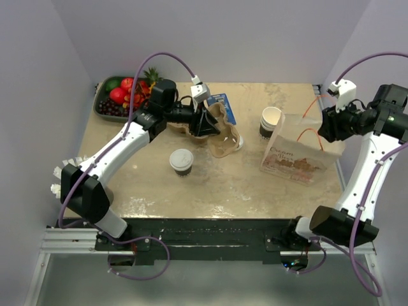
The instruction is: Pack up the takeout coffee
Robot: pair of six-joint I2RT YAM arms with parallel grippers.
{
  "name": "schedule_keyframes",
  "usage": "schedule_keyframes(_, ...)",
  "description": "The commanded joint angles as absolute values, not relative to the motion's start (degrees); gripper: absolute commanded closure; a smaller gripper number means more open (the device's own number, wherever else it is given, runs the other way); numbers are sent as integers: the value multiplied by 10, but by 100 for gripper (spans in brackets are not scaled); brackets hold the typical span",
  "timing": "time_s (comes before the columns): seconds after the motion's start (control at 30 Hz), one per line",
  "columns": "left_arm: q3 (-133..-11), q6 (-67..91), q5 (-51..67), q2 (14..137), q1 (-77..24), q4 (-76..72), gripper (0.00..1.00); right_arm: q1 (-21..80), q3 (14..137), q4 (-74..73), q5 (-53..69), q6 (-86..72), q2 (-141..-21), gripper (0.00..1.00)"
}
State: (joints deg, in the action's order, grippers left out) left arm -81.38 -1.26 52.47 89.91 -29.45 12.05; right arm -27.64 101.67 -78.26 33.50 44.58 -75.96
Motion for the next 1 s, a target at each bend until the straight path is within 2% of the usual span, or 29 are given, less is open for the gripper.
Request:
schedule_keyframes(0.0, -843, -24, 526, 903, -298, 112, 100, -273, 1054, -767, 322, 454, -771, 51)
schedule_keyframes(0.17, -831, -16, 533, 902, -299, 103, 100, -274, 1067, -761, 299, 474, -797, 49)
schedule_keyframes(0.37, -818, -18, 539, 891, -299, 103, 100, -279, 1161, -794, 293, 499, -869, 48)
schedule_keyframes(0.47, -809, -19, 540, 885, -299, 99, 100, -282, 1193, -826, 307, 561, -900, 42)
schedule_keyframes(0.6, -801, -26, 540, 878, -298, 103, 100, -281, 1158, -825, 331, 652, -896, 26)
schedule_keyframes(0.77, -799, -42, 537, 872, -298, 122, 100, -280, 1145, -827, 331, 694, -905, 25)
schedule_keyframes(0.97, -798, -55, 531, 869, -298, 136, 100, -265, 1087, -827, 340, 706, -909, 29)
